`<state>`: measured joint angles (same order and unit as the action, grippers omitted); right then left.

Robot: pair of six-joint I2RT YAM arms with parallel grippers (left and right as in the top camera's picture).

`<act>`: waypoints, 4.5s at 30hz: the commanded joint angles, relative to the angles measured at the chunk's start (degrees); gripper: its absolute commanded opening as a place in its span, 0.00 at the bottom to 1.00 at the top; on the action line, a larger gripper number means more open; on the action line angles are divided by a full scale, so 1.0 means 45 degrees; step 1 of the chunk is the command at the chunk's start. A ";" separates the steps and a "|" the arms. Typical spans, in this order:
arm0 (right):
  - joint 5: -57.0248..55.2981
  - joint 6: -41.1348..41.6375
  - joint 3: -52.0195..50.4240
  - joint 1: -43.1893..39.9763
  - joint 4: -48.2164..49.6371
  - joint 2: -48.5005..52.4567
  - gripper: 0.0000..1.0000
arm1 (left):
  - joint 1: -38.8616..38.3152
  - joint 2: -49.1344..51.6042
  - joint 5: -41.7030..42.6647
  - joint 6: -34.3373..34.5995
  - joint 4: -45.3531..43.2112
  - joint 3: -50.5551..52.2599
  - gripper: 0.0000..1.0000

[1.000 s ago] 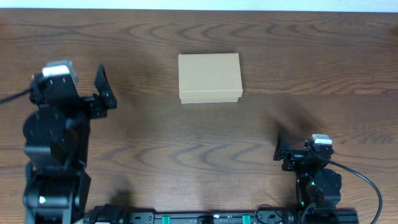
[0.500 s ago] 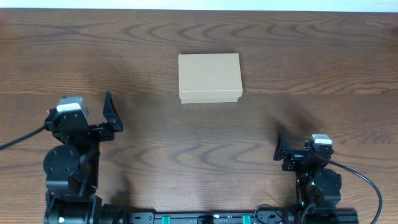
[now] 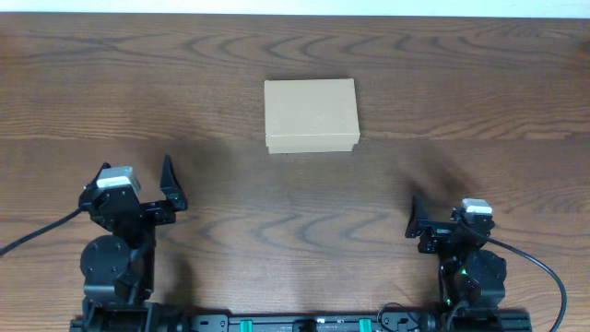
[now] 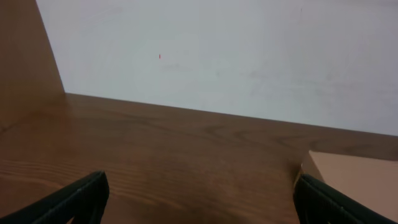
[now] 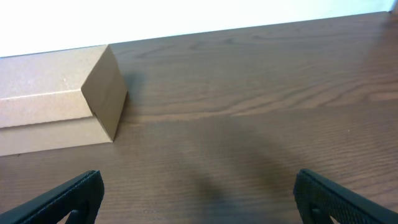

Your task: Pack container

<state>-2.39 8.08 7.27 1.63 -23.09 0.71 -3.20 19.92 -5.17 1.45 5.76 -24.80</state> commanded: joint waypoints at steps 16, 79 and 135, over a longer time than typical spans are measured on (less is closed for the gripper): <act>-0.0087 0.0000 -0.0102 0.0015 -0.0005 -0.0087 0.99 | -0.0019 -0.2589 -0.0219 -0.0034 -0.0097 0.1953 0.96; -0.0087 0.0000 -0.0102 0.0015 -0.0005 -0.0087 0.99 | -0.0019 -0.4381 -0.0321 -0.0010 -0.0068 0.4857 0.96; -0.0087 0.0000 -0.0102 0.0015 -0.0005 -0.0087 0.99 | -0.0019 -0.4371 -0.0311 0.0000 0.0913 0.4857 0.96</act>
<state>-2.39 8.10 7.27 1.63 -23.09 0.71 -3.20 0.84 -6.00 1.45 7.49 -3.86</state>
